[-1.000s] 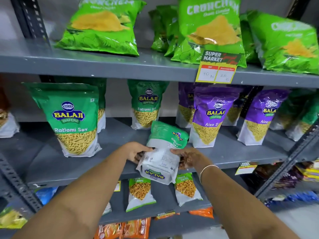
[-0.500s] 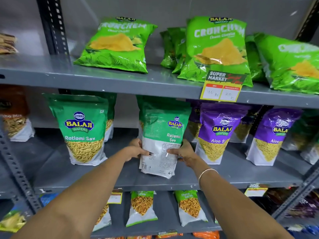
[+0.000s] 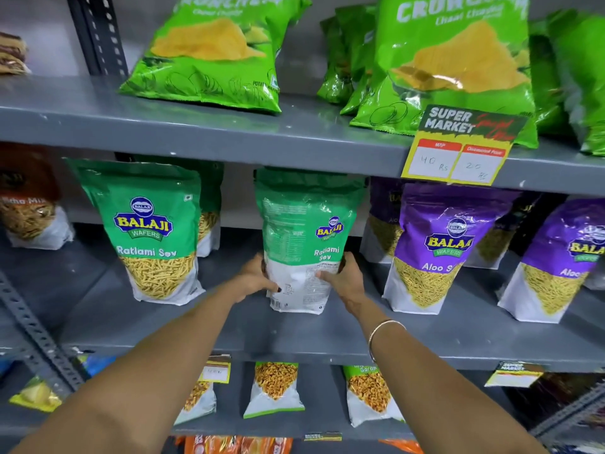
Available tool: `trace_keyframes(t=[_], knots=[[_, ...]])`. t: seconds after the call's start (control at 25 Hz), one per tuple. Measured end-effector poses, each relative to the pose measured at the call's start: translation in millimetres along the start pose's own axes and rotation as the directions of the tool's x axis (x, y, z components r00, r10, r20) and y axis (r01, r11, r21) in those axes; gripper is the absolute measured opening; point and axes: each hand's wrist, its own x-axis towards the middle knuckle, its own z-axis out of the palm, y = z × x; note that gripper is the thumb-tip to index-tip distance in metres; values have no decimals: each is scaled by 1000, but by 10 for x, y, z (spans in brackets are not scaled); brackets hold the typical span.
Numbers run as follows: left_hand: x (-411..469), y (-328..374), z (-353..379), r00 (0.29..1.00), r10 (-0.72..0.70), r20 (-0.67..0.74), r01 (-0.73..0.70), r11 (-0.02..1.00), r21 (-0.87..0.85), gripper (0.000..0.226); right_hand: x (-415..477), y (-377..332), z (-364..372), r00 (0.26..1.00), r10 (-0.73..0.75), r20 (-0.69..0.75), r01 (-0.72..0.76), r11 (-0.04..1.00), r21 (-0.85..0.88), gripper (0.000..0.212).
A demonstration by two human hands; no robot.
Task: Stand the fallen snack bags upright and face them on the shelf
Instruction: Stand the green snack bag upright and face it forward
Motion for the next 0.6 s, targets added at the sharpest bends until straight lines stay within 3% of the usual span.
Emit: trace_keyframes(t=[0.12, 0.2, 0.32, 0.4, 0.52, 0.6], knots=[[-29, 55, -110, 991, -72, 111, 67, 997, 48, 31, 51, 80, 19, 985, 172, -17, -172, 983, -66, 55], [-62, 54, -146, 989, -104, 110, 101, 994, 32, 28, 6, 77, 44, 954, 291, 67, -296, 951, 90, 46], [-54, -24, -173, 984, -121, 131, 123, 992, -2, 49, 12, 145, 50, 942, 309, 132, -332, 915, 229, 29], [-45, -51, -136, 989, -93, 116, 83, 993, 86, 71, 21, 152, 43, 942, 270, 200, -311, 926, 213, 13], [-55, -9, -49, 997, -34, 63, 23, 985, 173, 104, -11, 124, -20, 920, 221, 323, -270, 956, 116, 32], [-94, 48, 17, 996, -24, 86, 12, 991, 134, 110, -79, 71, -98, 885, 197, 422, -253, 964, 82, 50]])
